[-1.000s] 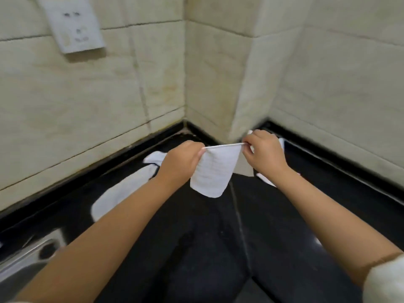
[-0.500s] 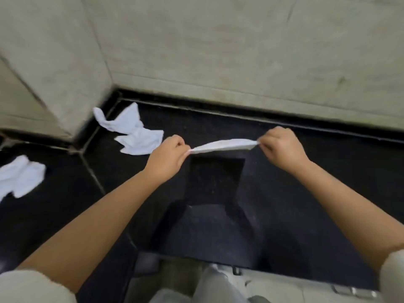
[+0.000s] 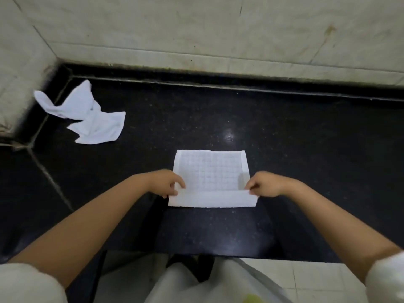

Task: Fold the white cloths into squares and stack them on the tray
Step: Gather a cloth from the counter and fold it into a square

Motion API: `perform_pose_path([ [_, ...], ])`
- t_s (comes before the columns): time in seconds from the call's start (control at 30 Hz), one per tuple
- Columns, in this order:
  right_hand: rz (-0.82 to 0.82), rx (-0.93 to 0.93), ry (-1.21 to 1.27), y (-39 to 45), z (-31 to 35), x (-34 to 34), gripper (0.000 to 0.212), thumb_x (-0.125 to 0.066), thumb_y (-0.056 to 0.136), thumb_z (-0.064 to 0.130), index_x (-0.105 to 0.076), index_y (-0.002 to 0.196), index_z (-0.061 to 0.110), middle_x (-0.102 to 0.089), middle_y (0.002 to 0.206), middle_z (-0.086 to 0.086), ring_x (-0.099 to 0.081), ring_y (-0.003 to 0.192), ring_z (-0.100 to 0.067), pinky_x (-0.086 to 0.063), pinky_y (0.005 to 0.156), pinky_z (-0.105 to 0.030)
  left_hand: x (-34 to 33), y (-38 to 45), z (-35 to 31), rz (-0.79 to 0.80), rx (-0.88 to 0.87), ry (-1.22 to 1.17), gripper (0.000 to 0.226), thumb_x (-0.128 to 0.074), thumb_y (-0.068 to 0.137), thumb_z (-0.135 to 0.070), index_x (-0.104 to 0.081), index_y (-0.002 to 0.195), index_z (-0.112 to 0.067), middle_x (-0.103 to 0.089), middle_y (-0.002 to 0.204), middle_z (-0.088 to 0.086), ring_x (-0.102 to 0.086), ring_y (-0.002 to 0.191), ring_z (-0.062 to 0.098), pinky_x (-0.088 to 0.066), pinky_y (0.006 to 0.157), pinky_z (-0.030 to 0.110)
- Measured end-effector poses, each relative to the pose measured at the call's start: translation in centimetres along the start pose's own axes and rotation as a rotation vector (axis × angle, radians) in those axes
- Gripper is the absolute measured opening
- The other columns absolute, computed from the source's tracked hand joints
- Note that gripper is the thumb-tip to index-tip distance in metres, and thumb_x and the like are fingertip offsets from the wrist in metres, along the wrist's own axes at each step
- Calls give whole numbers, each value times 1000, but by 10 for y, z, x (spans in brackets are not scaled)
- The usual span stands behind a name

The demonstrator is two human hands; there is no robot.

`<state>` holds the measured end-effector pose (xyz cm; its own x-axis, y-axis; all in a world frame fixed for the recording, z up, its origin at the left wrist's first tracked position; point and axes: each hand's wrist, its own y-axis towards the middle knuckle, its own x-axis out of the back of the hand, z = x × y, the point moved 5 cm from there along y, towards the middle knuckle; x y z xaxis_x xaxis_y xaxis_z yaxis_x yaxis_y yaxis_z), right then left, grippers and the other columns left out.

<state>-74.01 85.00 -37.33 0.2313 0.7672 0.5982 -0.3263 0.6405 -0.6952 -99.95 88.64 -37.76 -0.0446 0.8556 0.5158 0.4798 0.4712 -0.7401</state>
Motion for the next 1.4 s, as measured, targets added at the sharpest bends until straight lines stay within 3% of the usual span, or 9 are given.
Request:
perform_pose_path([
  [0.17,-397,-128,8,14,-6,47,23,-50,88,4,-67,105,4,-67,108,-8,-60,100,-22,-39,77,-20,52,19,-1,-410,16,51,4,-54,91,-15,-56,88,-13,-56,86,0,-57,81,17,-44,68,25],
  [0.3,-559,-267,41,33,-14,63,27,-46,90,7,-68,106,7,-67,112,-9,-60,104,-25,-48,87,-34,66,40,2,-519,68,99,15,-52,92,-17,-62,99,-9,-62,104,8,-59,95,24,-49,82,34],
  [0.37,-568,-316,28,43,-16,64,28,-45,91,9,-68,106,10,-65,115,-8,-58,106,-26,-46,94,-39,68,49,5,-549,86,132,17,-51,93,-16,-63,102,-9,-59,110,9,-58,99,24,-49,84,34],
  [0.73,-689,-306,-16,63,-21,55,28,-43,93,8,-67,108,9,-60,117,-8,-51,110,-24,-43,91,-32,63,67,17,-670,73,212,20,-46,96,-19,-61,105,-11,-61,109,5,-56,100,18,-48,83,28],
  [0.93,-553,-226,-237,71,-12,50,37,-39,94,7,-51,129,11,-49,130,-6,-44,119,-23,-38,97,-30,61,69,15,-675,67,237,23,-43,97,-18,-58,112,-9,-56,114,7,-53,105,19,-45,82,28],
  [1.17,-506,-209,-437,64,-1,59,32,-41,90,4,-57,117,7,-50,119,-9,-44,112,-27,-35,88,-33,60,63,9,-653,52,361,23,-43,96,-14,-59,111,-7,-53,115,7,-50,107,19,-46,82,27],
  [1.23,-652,-153,-394,49,5,75,27,-49,85,1,-62,109,2,-55,110,-16,-50,105,-34,-39,82,-37,74,51,4,-691,24,380,22,-42,95,-13,-60,106,-6,-54,112,9,-50,105,21,-46,82,30],
  [1.3,-874,-84,-381,28,11,97,19,-61,70,-4,-68,87,0,-62,89,-19,-59,82,-38,-45,67,-38,95,32,-6,-778,-40,393,21,-44,92,-12,-62,99,-5,-58,105,12,-54,99,27,-47,79,36],
  [1.4,-1239,28,-374,-7,20,117,11,-63,64,3,-69,72,6,-65,73,-11,-59,67,-31,-46,56,-33,121,-6,-25,-1058,-298,457,30,-43,86,-18,-69,83,-4,-66,80,14,-63,72,31,-54,58,37],
])
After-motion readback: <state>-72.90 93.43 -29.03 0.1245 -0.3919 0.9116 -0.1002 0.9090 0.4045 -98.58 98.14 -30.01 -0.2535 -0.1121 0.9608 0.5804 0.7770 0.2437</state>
